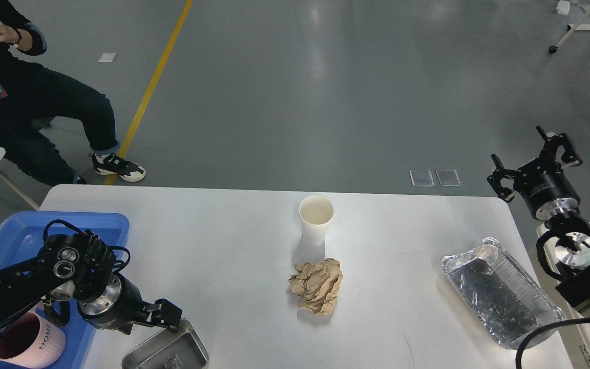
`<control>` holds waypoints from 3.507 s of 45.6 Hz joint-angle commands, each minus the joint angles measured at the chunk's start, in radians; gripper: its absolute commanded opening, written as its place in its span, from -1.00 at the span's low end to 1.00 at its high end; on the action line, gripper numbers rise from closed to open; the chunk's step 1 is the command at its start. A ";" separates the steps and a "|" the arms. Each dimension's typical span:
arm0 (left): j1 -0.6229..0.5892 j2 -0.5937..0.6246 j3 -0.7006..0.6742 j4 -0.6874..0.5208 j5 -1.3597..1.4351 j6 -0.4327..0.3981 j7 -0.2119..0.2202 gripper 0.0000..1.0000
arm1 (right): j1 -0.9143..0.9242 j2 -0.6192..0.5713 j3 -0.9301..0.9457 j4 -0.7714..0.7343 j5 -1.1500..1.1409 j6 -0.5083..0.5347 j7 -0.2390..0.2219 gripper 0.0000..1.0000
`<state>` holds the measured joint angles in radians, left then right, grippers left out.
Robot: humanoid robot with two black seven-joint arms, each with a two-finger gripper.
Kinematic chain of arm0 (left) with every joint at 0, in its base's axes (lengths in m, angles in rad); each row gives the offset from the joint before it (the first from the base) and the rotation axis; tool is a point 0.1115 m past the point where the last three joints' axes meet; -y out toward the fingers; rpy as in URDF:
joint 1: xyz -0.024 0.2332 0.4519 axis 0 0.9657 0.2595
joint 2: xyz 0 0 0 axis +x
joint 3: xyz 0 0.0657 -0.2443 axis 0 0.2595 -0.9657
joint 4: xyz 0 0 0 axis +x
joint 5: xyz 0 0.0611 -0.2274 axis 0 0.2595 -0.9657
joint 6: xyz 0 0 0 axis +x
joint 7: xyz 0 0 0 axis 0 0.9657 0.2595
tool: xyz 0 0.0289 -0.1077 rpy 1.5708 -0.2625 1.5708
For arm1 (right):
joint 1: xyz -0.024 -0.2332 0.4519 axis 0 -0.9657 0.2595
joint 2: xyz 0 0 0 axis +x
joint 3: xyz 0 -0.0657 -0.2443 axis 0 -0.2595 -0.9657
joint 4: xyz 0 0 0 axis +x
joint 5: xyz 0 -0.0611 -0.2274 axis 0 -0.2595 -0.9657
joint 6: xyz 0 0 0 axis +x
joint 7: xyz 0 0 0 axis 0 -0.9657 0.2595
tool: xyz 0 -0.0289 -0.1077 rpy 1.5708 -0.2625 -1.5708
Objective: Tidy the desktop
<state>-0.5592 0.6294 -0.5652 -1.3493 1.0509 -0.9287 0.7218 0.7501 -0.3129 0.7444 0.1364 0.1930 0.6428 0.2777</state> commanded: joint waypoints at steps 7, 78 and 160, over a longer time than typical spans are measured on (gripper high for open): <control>0.008 -0.014 0.005 0.001 0.005 0.002 0.044 1.00 | 0.000 -0.005 0.001 -0.001 0.000 0.000 0.000 1.00; 0.015 -0.135 0.005 0.110 0.083 0.039 0.220 -1.00 | -0.025 -0.037 0.006 -0.004 0.005 0.008 0.000 1.00; 0.005 -0.005 -0.613 0.065 -0.107 -0.013 0.186 0.97 | -0.020 -0.041 0.004 0.003 0.003 0.008 0.000 1.00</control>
<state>-0.5711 0.6229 -1.0669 -1.2872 0.9614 -0.9467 0.9304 0.7243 -0.3574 0.7485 0.1384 0.1965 0.6520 0.2777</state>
